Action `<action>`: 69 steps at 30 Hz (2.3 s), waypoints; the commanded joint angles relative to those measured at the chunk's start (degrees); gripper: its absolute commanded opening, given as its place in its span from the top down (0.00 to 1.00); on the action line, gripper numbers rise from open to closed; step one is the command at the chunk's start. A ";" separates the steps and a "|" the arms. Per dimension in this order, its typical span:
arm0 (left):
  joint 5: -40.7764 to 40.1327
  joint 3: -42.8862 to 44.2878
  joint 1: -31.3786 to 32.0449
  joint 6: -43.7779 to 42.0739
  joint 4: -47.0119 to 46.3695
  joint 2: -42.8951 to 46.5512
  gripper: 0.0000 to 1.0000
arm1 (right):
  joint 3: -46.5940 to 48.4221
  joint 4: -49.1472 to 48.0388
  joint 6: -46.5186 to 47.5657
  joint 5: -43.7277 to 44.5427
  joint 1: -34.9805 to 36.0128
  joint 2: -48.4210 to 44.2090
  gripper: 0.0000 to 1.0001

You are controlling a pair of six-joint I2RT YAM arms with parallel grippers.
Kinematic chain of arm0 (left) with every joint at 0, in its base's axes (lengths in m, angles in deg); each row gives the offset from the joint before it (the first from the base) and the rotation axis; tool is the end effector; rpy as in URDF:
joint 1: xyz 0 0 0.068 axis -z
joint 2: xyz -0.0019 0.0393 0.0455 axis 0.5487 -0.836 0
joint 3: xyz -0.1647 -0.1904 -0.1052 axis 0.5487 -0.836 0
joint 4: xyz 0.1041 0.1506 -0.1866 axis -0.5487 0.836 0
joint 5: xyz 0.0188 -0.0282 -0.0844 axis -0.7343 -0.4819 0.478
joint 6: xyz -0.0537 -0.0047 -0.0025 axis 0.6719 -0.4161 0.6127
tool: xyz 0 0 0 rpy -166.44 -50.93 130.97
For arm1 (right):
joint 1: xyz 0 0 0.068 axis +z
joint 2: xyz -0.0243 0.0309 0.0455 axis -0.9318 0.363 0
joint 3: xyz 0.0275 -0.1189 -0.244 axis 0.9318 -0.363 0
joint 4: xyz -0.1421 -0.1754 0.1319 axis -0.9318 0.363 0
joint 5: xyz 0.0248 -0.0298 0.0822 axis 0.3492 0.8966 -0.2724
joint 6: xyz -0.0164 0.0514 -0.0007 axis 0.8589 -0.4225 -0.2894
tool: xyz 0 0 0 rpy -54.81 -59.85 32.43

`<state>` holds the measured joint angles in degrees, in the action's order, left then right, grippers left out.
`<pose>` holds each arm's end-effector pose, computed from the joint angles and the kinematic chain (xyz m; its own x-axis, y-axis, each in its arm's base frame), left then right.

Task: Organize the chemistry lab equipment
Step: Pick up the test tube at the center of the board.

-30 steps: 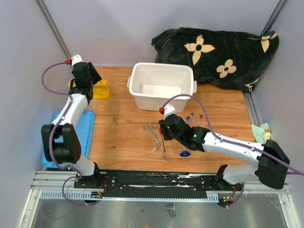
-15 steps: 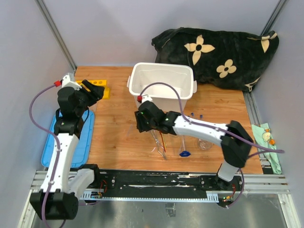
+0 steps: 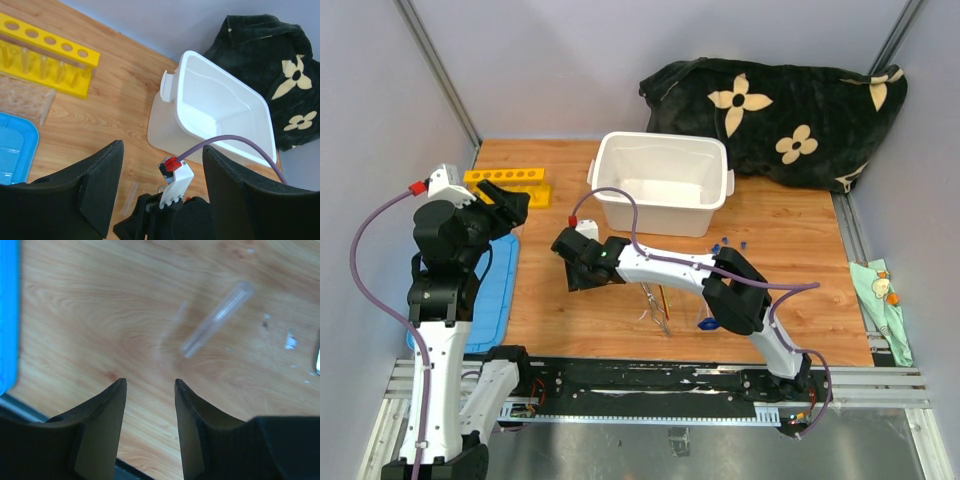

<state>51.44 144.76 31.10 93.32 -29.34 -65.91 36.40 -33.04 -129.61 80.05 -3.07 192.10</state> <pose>0.1487 0.0021 0.4024 -0.1855 -0.5013 -0.8451 -0.0378 0.8631 -0.5036 0.2074 0.4465 0.2174 -0.8539 -0.0867 -0.5132 -0.3438 0.8342 0.4311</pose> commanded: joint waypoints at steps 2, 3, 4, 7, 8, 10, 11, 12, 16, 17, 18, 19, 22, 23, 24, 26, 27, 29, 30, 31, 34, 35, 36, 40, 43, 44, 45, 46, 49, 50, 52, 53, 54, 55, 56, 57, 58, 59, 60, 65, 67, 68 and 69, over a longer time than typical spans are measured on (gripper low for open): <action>2.83 -1.25 -0.37 -0.10 2.32 0.81 0.31 | -3.99 4.79 -6.37 7.88 0.01 -1.58 0.55; 3.13 -1.71 -0.31 0.16 2.19 0.96 0.31 | -4.70 4.78 -6.65 8.59 0.01 -1.98 0.55; 3.49 -2.15 -0.37 0.35 1.97 1.01 0.32 | -5.20 4.76 -6.90 9.29 -0.04 -2.19 0.55; 4.10 -2.58 -0.35 0.54 1.71 0.89 0.32 | -5.36 4.19 -6.74 10.64 -0.21 -1.91 0.56; 4.36 -2.62 -0.37 0.63 1.74 0.86 0.32 | -5.02 4.08 -6.68 11.38 -0.25 -1.48 0.55; 4.68 -2.59 -0.37 0.74 1.62 0.84 0.32 | -3.99 4.07 -6.45 11.70 -0.59 -0.43 0.56; 4.70 -2.58 -0.37 0.74 1.68 0.84 0.32 | -3.46 4.02 -6.44 11.69 -0.79 -0.20 0.56; 4.74 -2.62 -0.35 0.74 1.64 0.97 0.32 | -3.10 4.02 -6.46 11.63 -1.04 0.24 0.56; 4.81 -2.87 -0.36 0.65 1.67 1.19 0.32 | -3.10 3.26 -6.14 11.58 -1.63 0.11 0.56; 4.79 -2.92 -0.36 0.73 1.67 1.19 0.32 | -3.06 3.06 -6.12 11.54 -1.81 0.13 0.56; 4.78 -3.06 -0.31 0.82 1.56 1.12 0.32 | -2.95 2.90 -6.06 11.51 -1.96 0.29 0.56; 4.88 -3.14 -0.37 0.95 1.44 1.11 0.32 | -2.74 2.70 -6.03 11.35 -2.05 0.51 0.56; 5.34 -3.44 -0.35 1.24 1.02 1.02 0.32 | -1.24 2.40 -5.77 11.23 -2.18 1.90 0.56; 5.44 -3.44 -0.32 1.38 1.06 1.02 0.32 | -0.68 2.44 -5.69 11.15 -2.25 2.33 0.56; 5.57 -3.52 -0.37 1.48 0.97 1.02 0.32 | -0.13 2.40 -5.67 11.02 -2.34 2.83 0.56; 5.81 -3.54 -0.37 1.53 0.85 1.02 0.32 | 0.70 2.41 -5.66 10.93 -2.37 3.60 0.56; 5.79 -3.70 -0.32 1.53 0.87 1.02 0.32 | 1.13 2.40 -5.63 10.82 -2.41 3.99 0.56; 5.76 -3.78 -0.32 1.38 0.85 1.03 0.32 | 1.89 2.40 -5.42 10.46 -2.45 4.81 0.56; 5.76 -3.84 -0.37 1.36 0.82 1.03 0.32 | 2.17 2.40 -5.41 10.51 -2.45 5.13 0.56; 5.70 -3.89 -0.37 1.42 0.80 1.02 0.32 | 2.26 2.40 -5.41 10.49 -2.45 5.41 0.56; 5.92 -4.19 -0.33 1.51 0.61 1.02 0.32 | 1.84 2.40 -5.58 10.85 -2.45 5.68 0.56; 5.98 -4.28 -0.34 1.53 0.51 1.02 0.32 | 1.72 2.40 -5.58 10.94 -2.45 5.78 0.56; 6.12 -4.51 -0.36 1.61 0.36 1.04 0.32 | 1.49 2.41 -5.57 11.06 -2.45 5.93 0.56; 6.73 -5.40 -0.33 1.62 0.03 0.95 0.32 | 1.05 2.46 -5.59 11.03 -2.54 6.87 0.57; 7.13 -6.10 -0.34 1.53 -0.06 0.78 0.32 | 0.59 2.79 -5.67 10.61 -2.54 7.37 0.59; 7.22 -6.31 -0.36 1.41 -0.13 0.69 0.32 | 0.20 2.75 -5.67 10.35 -2.55 7.44 0.61; 7.29 -6.49 -0.32 1.25 -0.13 0.60 0.32 | -0.30 2.75 -5.67 10.16 -2.54 7.49 0.62; 7.42 -6.59 -0.34 1.14 -0.10 0.51 0.32 | -1.01 2.75 -5.74 9.93 -2.54 7.31 0.64; 8.05 -6.78 -0.31 0.84 0.01 0.11 0.32 | -3.78 2.54 -5.16 10.09 -2.37 6.62 0.69; 8.23 -6.86 -0.30 0.83 0.03 -0.06 0.32 | -4.62 2.49 -4.87 10.18 -2.37 6.44 0.70; 8.67 -7.07 -0.36 0.83 0.08 -0.29 0.32 | -6.33 2.48 -4.36 10.28 -2.37 6.13 0.74; 8.71 -7.13 -0.37 0.87 0.18 -0.33 0.32 | -7.18 2.49 -4.12 10.29 -2.32 5.77 0.76; 8.74 -7.22 -0.37 0.91 0.20 -0.37 0.32 | -8.11 2.39 -3.97 10.33 -2.28 5.41 0.77; 8.74 -7.35 -0.37 0.99 0.17 -0.39 0.32 | -9.02 2.13 -3.81 10.52 -2.28 4.88 0.79; 8.72 -7.51 -0.35 1.00 0.15 -0.43 0.32 | -9.81 1.94 -3.56 10.81 -2.20 4.12 0.81; 8.65 -7.68 -0.33 1.05 0.18 -0.47 0.32 | -10.62 1.76 -3.30 11.22 -2.11 3.53 0.84; 8.68 -7.89 -0.37 1.15 0.18 -0.60 0.32 | -11.42 1.56 -2.96 11.64 -2.03 2.86 0.90; 8.83 -8.12 -0.32 1.22 0.08 -0.77 0.32 | -12.04 1.45 -2.50 12.06 -1.90 2.18 0.95; 9.02 -8.44 -0.35 1.28 0.03 -1.01 0.32 | -12.66 1.42 -2.02 12.62 -1.74 1.32 0.98; 12.29 -10.94 -0.37 2.90 -1.63 -2.47 0.32 | -21.05 -3.10 1.68 17.46 -0.03 -6.43 0.99; 15.01 -12.19 -0.37 3.92 -2.90 -3.30 0.33 | -26.66 -7.89 4.57 21.23 1.33 -11.66 0.99; 16.53 -12.75 -0.33 4.38 -3.34 -3.88 0.33 | -29.27 -10.39 6.59 22.36 2.13 -14.73 0.99; 18.00 -13.27 -0.32 4.95 -3.99 -4.41 0.33 | -31.78 -12.98 9.82 23.55 3.11 -17.35 1.00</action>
<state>62.56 133.48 31.10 96.12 -30.04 -68.75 12.69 -40.23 -128.80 95.80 -3.55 183.42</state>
